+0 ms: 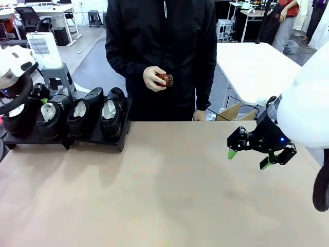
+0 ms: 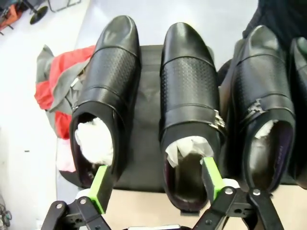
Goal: Organize the shoes by placing them on the stand.
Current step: Place the Shoe from the middle of the table onto the Shoes Stand.
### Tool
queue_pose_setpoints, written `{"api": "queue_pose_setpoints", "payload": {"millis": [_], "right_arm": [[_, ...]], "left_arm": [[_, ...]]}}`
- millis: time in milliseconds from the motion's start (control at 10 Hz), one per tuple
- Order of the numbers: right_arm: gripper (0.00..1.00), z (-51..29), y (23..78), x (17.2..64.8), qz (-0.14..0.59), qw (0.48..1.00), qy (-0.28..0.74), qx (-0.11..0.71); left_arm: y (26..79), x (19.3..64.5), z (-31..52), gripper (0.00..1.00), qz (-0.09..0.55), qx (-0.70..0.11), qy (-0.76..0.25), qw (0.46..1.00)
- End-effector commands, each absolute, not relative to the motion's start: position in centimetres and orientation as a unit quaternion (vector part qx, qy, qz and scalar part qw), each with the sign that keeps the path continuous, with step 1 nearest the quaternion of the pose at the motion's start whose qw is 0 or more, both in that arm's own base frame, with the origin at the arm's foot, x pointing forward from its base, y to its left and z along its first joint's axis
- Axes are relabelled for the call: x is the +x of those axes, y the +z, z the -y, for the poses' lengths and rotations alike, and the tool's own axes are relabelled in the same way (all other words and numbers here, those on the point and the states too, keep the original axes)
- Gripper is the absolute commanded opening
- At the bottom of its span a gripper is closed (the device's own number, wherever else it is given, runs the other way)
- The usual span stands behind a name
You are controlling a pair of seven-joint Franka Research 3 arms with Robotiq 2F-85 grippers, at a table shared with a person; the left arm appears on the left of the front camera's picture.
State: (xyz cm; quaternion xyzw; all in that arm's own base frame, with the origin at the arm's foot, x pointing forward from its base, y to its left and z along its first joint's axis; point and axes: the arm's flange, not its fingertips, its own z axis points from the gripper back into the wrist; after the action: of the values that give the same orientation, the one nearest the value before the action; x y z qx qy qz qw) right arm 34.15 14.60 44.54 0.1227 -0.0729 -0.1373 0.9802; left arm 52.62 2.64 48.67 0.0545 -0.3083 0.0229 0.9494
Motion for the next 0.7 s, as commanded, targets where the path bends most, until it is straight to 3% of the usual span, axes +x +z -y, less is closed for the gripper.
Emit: {"api": "queue_pose_setpoints", "payload": {"millis": [0,600], "right_arm": [[1.00,-14.7,44.6,34.2,0.073,0.980,-0.137,0.127],[1.00,-14.7,44.6,34.2,0.073,0.980,-0.137,0.127]], "left_arm": [[49.9,51.1,-2.9,1.00,0.286,0.054,0.026,0.956],[49.5,52.0,-2.5,1.00,0.300,0.054,0.025,0.952]]}}
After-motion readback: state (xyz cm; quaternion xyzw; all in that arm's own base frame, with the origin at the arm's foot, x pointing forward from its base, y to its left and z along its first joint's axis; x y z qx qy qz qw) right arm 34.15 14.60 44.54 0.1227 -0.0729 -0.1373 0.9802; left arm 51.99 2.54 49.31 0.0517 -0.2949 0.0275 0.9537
